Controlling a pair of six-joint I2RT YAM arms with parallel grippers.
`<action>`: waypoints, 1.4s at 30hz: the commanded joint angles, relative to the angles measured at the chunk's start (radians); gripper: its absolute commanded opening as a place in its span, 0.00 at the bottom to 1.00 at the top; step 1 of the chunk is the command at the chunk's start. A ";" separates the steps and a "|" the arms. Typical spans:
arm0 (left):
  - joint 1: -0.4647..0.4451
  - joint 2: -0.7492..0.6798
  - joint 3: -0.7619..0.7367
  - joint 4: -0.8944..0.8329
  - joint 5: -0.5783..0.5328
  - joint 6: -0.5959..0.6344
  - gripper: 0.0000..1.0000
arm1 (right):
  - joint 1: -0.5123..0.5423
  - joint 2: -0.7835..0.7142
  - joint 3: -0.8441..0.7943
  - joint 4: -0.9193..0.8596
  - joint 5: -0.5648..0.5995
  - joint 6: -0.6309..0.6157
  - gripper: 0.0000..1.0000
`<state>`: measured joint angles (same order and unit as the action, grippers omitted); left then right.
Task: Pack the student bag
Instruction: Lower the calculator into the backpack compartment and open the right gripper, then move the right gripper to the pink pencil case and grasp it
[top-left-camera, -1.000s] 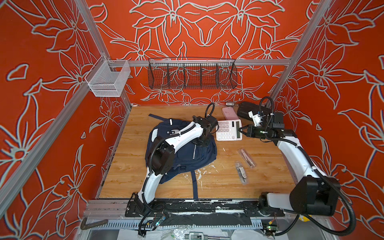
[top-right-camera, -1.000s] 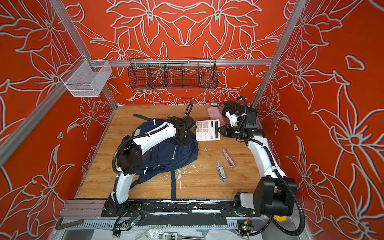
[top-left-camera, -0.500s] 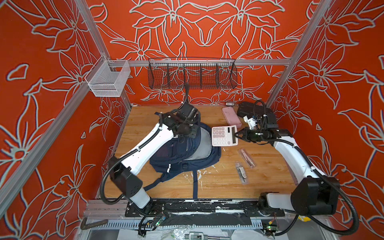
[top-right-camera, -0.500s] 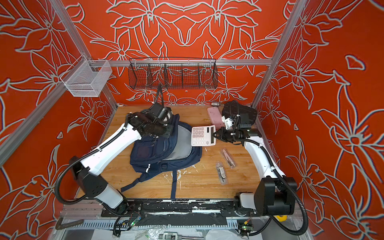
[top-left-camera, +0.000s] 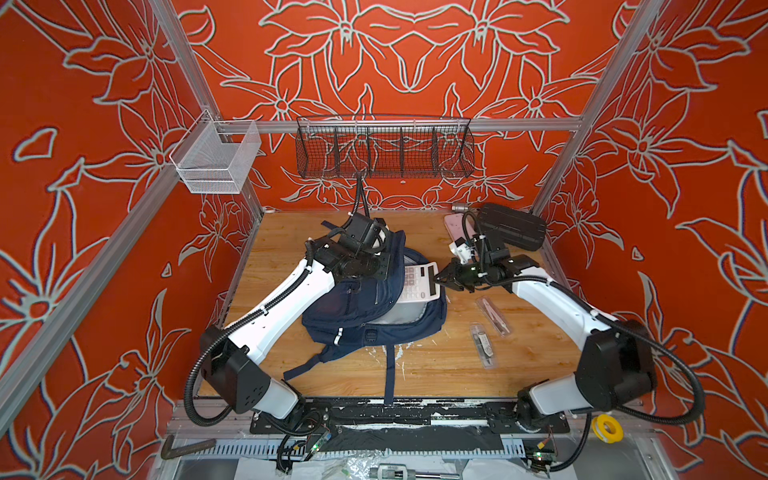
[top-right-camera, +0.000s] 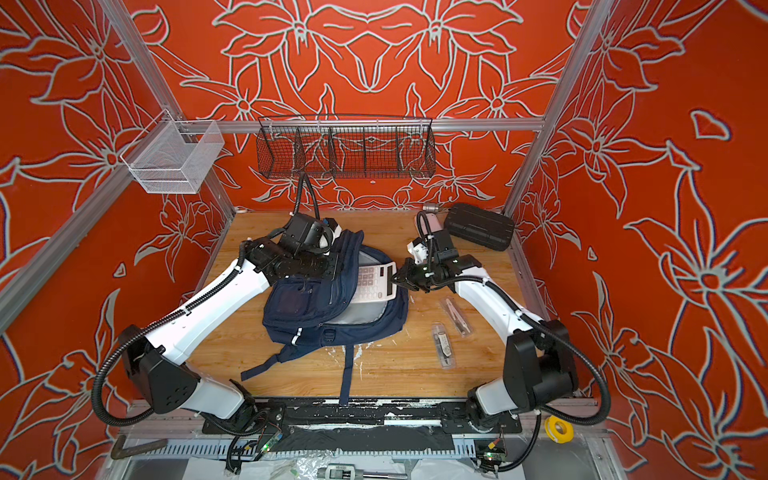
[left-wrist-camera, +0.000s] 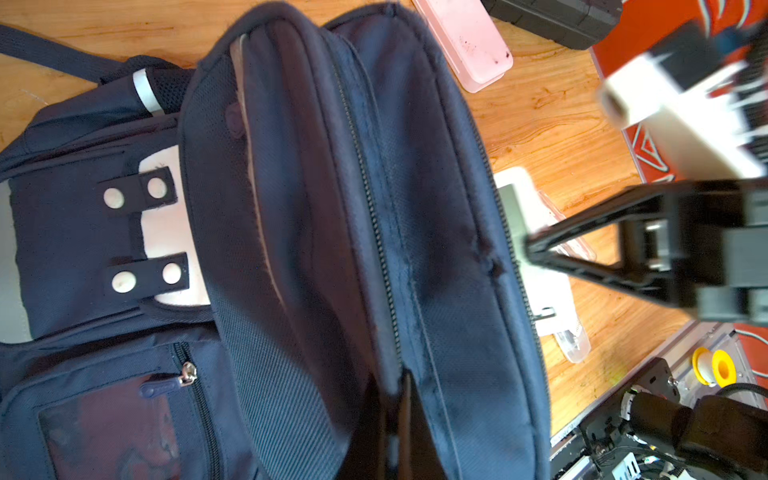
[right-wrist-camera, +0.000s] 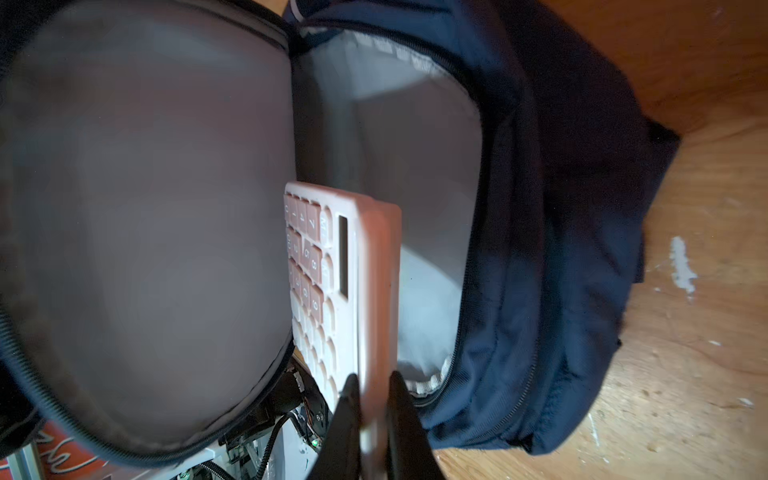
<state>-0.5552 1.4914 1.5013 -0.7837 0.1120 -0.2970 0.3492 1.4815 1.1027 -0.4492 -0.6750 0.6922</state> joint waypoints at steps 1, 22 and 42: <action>0.004 -0.026 0.002 0.111 0.021 -0.012 0.00 | 0.039 0.016 0.057 0.104 0.042 0.111 0.00; 0.003 -0.068 -0.046 0.172 0.029 -0.017 0.00 | 0.261 0.303 0.204 0.233 0.196 0.176 0.45; 0.005 -0.044 -0.063 0.187 0.090 -0.005 0.00 | -0.038 -0.070 0.126 -0.099 0.707 -0.452 0.97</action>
<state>-0.5541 1.4601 1.4227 -0.6888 0.1642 -0.3149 0.3443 1.3628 1.2472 -0.5346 -0.1127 0.4210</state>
